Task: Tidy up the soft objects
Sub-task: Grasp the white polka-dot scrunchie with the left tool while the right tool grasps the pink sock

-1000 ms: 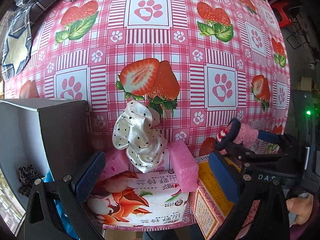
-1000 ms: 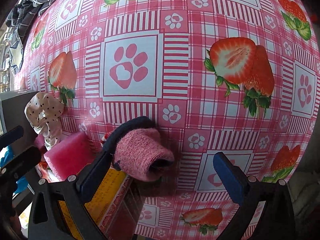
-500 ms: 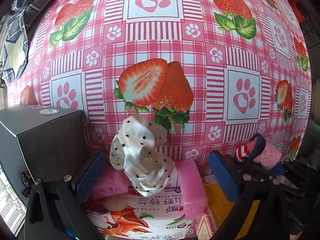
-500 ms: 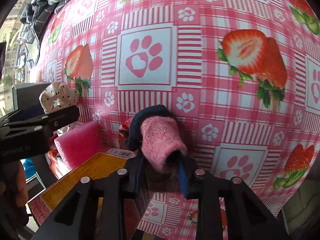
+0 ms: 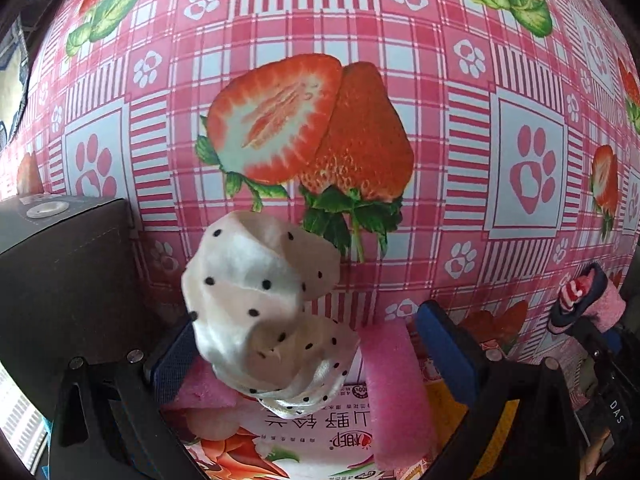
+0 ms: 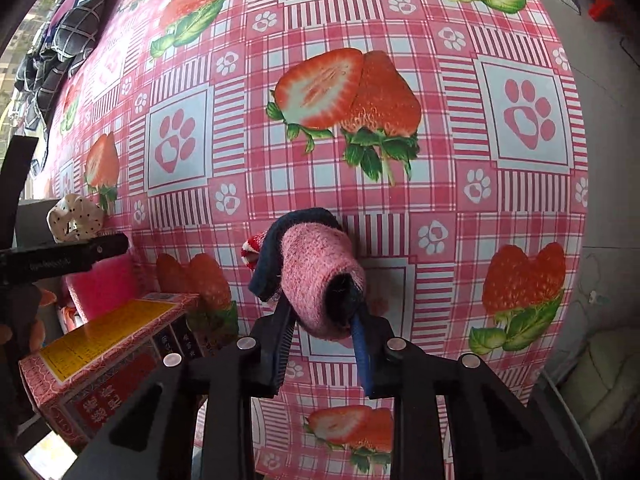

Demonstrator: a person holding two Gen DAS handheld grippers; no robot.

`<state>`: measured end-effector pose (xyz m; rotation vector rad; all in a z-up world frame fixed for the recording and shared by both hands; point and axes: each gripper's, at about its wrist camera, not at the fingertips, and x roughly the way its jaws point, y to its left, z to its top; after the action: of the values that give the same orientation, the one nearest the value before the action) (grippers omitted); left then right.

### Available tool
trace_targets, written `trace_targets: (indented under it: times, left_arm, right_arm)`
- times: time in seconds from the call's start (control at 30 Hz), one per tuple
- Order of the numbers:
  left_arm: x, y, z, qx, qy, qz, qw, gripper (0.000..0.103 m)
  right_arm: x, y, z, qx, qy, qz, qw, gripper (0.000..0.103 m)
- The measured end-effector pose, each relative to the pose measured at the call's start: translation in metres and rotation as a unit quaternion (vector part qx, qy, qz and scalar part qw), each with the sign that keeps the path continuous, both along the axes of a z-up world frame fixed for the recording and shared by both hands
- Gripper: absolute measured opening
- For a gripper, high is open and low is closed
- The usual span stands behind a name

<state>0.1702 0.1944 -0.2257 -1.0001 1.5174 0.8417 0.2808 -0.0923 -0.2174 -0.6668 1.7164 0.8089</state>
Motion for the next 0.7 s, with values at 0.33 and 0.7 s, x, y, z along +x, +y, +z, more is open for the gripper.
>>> trace_targets:
  times: [0.33,0.7]
  left_arm:
    - [0.016,0.011,-0.011,-0.013,-0.012,0.0,0.9998,0.103]
    - [0.012,0.039,-0.016,-0.011,-0.012,0.014,0.9998,0.096]
  right_arm:
    - [0.012,0.017,-0.022,0.001,-0.002,-0.004,1.0,0.048]
    - [-0.003,0.016,-0.018,0.006,-0.003,0.008,1.0,0.037]
